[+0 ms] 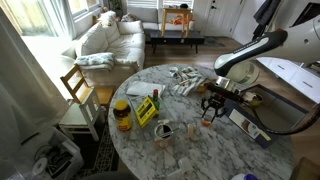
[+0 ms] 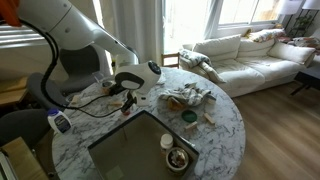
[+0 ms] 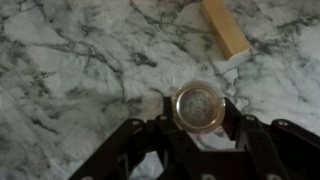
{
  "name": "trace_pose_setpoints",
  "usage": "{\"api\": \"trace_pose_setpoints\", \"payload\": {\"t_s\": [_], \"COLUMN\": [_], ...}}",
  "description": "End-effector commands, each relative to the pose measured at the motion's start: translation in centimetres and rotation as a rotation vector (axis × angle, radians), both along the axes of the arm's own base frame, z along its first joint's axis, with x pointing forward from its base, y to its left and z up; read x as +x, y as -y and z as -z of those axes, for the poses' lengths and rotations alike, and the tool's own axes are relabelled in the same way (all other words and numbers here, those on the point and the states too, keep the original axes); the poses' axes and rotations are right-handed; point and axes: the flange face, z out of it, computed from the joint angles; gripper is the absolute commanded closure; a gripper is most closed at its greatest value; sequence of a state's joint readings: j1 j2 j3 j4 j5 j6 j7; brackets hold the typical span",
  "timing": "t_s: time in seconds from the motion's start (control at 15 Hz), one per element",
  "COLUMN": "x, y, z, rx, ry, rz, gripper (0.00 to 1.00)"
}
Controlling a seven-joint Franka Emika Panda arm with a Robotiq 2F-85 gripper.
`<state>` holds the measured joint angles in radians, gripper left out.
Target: Put the transparent container with the red lid upright
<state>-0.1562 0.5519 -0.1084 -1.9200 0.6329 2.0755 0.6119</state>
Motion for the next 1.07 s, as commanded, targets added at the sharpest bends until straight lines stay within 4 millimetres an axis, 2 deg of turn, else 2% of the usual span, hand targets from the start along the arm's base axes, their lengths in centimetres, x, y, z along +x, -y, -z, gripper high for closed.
{"api": "trace_pose_setpoints", "payload": {"t_s": [0.0,0.27,0.47,0.8,1.0], "x": [0.7,1.5,1.8,1.9,2.1], "y": [-0.1,-1.6,-3.7,-6.7,-7.9], "z": [-0.6,-3.6,-4.6,-3.2,-2.3], "rx": [-0.078,-0.260,-0.417,-0.660,-0.746], "ry": [-0.083,-0.110,-0.135,-0.182,-0.169], "rz": [0.028,0.025,-0.029,-0.134,-0.152], "gripper": [0.76,0.76,0.76,0.76,0.76]}}
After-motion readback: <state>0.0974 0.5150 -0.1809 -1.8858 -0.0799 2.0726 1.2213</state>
